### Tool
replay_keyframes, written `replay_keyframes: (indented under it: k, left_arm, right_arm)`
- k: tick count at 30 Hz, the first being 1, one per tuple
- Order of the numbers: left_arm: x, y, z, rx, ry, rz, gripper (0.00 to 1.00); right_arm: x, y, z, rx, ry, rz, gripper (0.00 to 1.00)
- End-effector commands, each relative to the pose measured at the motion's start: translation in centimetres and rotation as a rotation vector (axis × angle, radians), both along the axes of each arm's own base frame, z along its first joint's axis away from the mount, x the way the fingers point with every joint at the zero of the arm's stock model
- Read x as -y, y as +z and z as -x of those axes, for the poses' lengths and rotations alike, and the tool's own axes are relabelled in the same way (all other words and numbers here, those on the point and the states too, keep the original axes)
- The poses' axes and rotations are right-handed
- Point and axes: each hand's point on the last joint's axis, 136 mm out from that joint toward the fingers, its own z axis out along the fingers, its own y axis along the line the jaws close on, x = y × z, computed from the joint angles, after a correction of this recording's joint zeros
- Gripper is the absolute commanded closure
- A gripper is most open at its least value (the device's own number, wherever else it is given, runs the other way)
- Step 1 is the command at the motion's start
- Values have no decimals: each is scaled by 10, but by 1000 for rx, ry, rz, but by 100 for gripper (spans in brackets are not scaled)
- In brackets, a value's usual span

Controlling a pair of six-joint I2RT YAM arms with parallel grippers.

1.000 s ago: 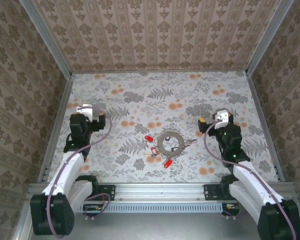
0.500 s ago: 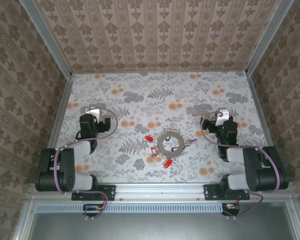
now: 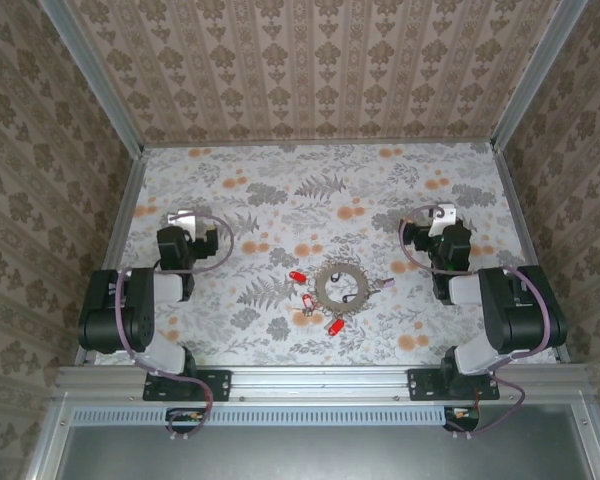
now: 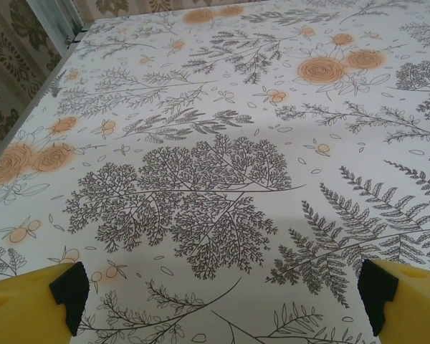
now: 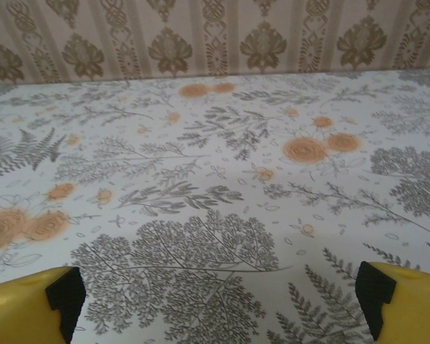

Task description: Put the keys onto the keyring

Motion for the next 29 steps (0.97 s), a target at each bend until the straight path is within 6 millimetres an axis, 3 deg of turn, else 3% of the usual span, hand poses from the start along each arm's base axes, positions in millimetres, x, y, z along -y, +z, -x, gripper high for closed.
replay_keyframes:
  k: [1,29]
  left_arm:
    - [2,14,-8,48,-14,12,0]
    - [3,15,-7,56,-17,10,0]
  right_arm:
    - [9,-5,0,-30,-65,-7,0]
    - [7,-5,-3,-53,-83,37,0]
